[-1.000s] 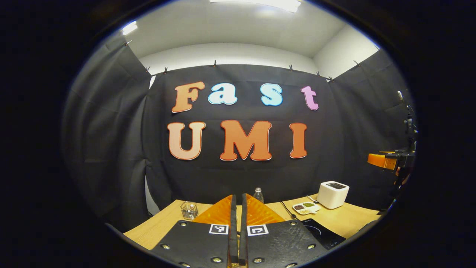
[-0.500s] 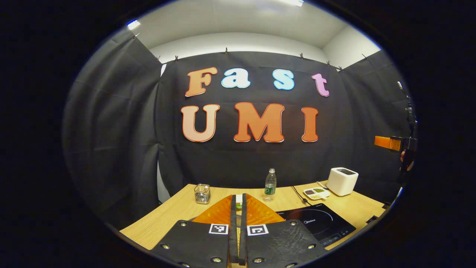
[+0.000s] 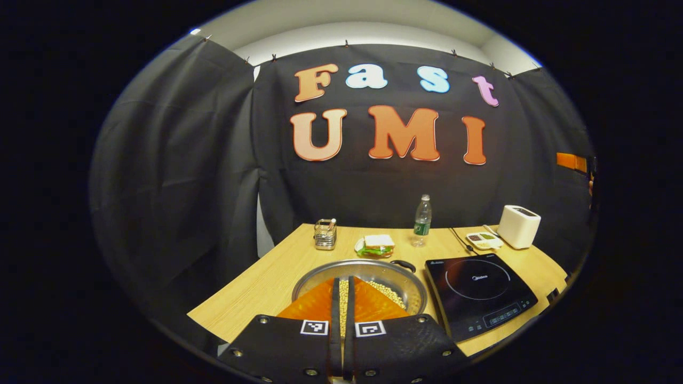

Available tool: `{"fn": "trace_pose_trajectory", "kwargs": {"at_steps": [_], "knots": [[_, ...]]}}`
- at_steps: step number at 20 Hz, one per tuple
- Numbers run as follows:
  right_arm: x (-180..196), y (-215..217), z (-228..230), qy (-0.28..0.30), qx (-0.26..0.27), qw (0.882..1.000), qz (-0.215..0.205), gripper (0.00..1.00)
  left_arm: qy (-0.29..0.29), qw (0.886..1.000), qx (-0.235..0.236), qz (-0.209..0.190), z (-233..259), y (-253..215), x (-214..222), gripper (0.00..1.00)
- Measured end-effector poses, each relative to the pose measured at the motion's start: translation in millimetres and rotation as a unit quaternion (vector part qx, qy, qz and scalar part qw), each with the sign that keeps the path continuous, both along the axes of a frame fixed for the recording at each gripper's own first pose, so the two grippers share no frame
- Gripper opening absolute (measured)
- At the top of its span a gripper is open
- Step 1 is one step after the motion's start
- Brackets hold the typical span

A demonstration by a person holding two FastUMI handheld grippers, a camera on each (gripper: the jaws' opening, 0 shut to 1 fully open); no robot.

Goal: First push the handle of the pot to place it horizontally, then grasp the pot with both hands and set it on the induction cooktop.

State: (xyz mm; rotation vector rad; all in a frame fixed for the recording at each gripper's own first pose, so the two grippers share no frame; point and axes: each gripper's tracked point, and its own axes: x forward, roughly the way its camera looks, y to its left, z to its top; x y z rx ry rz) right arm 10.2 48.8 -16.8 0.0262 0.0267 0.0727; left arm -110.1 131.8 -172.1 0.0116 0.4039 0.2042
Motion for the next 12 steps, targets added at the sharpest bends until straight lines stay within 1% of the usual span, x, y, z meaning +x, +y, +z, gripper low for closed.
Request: {"fn": "trace_pose_trajectory", "kwargs": {"at_steps": [8, 12], "knots": [[-6, 9, 2, -0.002, -0.003, 1.0, 0.01, 0.95, 0.086, 0.995, -0.018, 0.039, -68, 24, -50, 0.04], [-9, 12, 3, -0.003, -0.004, 1.0, 0.013, 0.95, 0.125, 0.99, -0.044, 0.047, -102, 23, -66, 0.03]]}}
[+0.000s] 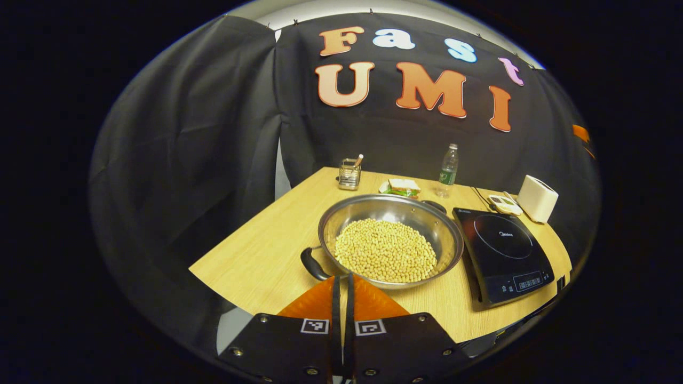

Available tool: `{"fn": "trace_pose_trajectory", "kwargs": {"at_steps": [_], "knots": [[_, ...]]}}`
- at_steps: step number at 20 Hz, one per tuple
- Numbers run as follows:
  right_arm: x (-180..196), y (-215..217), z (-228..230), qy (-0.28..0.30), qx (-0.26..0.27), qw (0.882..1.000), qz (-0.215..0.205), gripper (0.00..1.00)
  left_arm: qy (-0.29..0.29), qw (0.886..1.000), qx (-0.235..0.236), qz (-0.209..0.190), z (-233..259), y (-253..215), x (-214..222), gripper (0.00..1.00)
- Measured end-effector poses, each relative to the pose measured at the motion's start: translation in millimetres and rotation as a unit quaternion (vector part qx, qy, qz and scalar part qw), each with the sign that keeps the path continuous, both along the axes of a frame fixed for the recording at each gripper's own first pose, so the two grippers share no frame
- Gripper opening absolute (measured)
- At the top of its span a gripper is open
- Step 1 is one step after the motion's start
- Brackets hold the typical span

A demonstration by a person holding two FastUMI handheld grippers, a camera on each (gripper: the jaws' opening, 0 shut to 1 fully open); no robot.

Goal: First push the handle of the pot to place it horizontally, then grasp the pot with both hands and set it on the induction cooktop.

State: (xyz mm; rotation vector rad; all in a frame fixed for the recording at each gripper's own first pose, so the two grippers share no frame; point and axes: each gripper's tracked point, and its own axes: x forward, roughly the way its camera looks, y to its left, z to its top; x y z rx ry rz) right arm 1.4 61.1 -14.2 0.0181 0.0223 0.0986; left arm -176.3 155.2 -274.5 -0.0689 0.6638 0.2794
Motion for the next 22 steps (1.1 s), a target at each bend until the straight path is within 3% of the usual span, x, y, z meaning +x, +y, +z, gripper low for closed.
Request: {"fn": "trace_pose_trajectory", "kwargs": {"at_steps": [10, 22], "knots": [[-8, 9, -7, 0.008, -0.01, 1.0, 0.004, 0.95, 0.055, 0.998, -0.03, 0.023, -59, 12, -21, 0.02], [-7, 16, -15, 0.023, -0.011, 1.0, -0.001, 0.95, 0.058, 0.998, -0.027, 0.017, -68, 30, 4, 0.03]]}}
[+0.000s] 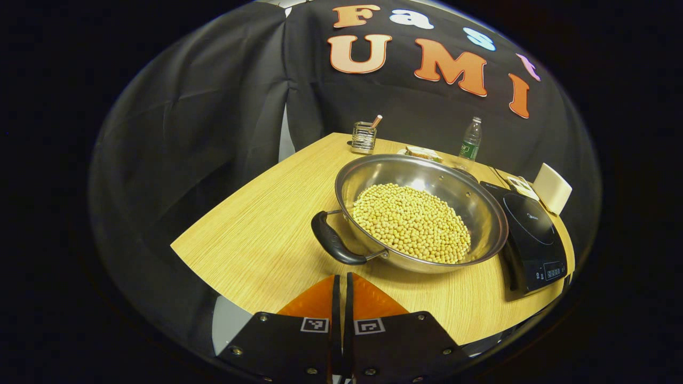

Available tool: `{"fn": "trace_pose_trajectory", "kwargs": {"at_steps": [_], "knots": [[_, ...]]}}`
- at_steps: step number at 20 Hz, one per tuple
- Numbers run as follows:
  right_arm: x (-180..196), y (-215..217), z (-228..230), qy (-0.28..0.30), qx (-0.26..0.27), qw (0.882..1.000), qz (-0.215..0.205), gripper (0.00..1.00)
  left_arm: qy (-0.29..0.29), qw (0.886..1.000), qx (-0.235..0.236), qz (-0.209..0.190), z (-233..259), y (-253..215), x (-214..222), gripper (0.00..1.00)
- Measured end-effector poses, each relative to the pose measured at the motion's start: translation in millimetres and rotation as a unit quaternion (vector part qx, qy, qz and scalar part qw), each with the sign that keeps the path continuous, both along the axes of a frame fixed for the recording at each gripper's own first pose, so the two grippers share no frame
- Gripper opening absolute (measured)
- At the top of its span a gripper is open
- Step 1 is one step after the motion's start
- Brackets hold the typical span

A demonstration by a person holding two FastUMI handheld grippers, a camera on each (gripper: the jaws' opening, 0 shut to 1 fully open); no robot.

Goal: First push the handle of the pot to place it horizontally, then grasp the pot with both hands and set it on the induction cooktop.

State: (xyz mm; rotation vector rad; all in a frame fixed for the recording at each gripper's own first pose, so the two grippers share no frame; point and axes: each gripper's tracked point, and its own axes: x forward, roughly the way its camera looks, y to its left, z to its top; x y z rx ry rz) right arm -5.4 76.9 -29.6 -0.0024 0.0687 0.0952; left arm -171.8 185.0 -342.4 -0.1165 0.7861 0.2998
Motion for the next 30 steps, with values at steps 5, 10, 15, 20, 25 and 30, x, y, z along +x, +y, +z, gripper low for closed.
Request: {"fn": "trace_pose_trajectory", "kwargs": {"at_steps": [5, 10, 15, 20, 25, 30], "knots": [[2, 5, 1, -0.002, -0.005, 1.0, 0.0, 0.95, -0.006, 1.0, 0.009, -0.001, 6, 9, 12, 0.02], [4, 5, 1, 0.0, -0.004, 1.0, -0.004, 0.95, -0.002, 1.0, 0.012, 0.002, 4, 16, 17, 0.02], [5, -2, 1, 0.002, -0.005, 1.0, -0.017, 0.95, 0.0, 0.999, 0.035, 0.001, 1, 38, 33, 0.02], [4, -4, 1, 0.001, -0.002, 1.0, -0.026, 0.95, -0.008, 1.0, 0.03, 0.001, -1, 55, 48, 0.02], [3, 2, -2, 0.005, -0.009, 1.0, -0.027, 0.95, -0.017, 0.999, 0.028, -0.012, -1, 67, 61, 0.02], [4, 13, -4, 0.007, -0.008, 1.0, -0.022, 0.95, -0.016, 0.999, 0.02, -0.02, -3, 80, 72, 0.01]]}}
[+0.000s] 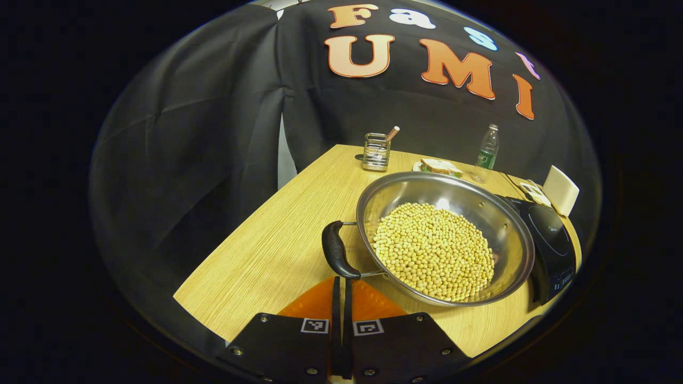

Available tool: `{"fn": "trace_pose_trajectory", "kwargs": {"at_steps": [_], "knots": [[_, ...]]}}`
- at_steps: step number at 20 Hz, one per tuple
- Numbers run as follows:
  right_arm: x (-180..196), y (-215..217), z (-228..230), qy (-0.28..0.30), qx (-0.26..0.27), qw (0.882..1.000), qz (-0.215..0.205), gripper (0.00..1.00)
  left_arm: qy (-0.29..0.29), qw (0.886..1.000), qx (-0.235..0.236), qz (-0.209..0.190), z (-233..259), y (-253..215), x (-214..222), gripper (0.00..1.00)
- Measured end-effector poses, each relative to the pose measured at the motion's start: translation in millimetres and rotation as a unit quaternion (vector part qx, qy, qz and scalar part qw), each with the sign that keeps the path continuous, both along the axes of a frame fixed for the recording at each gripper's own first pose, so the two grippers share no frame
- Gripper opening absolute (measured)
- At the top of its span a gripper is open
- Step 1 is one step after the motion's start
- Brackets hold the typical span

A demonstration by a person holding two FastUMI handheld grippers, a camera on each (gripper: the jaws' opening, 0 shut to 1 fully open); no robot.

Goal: First push the handle of the pot to place it horizontally, then grasp the pot with both hands and set it on the induction cooktop.

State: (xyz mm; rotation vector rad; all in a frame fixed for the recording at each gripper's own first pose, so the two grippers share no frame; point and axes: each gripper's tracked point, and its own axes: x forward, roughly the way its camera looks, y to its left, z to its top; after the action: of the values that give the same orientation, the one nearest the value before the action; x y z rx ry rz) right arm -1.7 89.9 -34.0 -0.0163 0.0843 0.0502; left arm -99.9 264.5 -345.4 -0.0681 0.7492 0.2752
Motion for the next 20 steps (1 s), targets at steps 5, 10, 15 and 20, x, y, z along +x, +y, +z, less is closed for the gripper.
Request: {"fn": "trace_pose_trajectory", "kwargs": {"at_steps": [5, 10, 15, 20], "knots": [[1, 8, 0, 0.002, -0.001, 1.0, 0.002, 0.95, -0.006, 1.0, -0.01, -0.004, -1, 6, 7, 0.02], [3, 14, 0, 0.002, 0.002, 1.0, 0.004, 0.95, -0.009, 1.0, -0.005, -0.012, 0, 10, 16, 0.01], [3, 18, -5, 0.006, 0.005, 1.0, 0.002, 0.95, -0.013, 1.0, -0.002, -0.016, -3, 19, 26, 0.02], [3, 31, -11, 0.014, 0.004, 1.0, 0.008, 0.95, -0.019, 1.0, -0.013, -0.018, -5, 27, 38, 0.02]]}}
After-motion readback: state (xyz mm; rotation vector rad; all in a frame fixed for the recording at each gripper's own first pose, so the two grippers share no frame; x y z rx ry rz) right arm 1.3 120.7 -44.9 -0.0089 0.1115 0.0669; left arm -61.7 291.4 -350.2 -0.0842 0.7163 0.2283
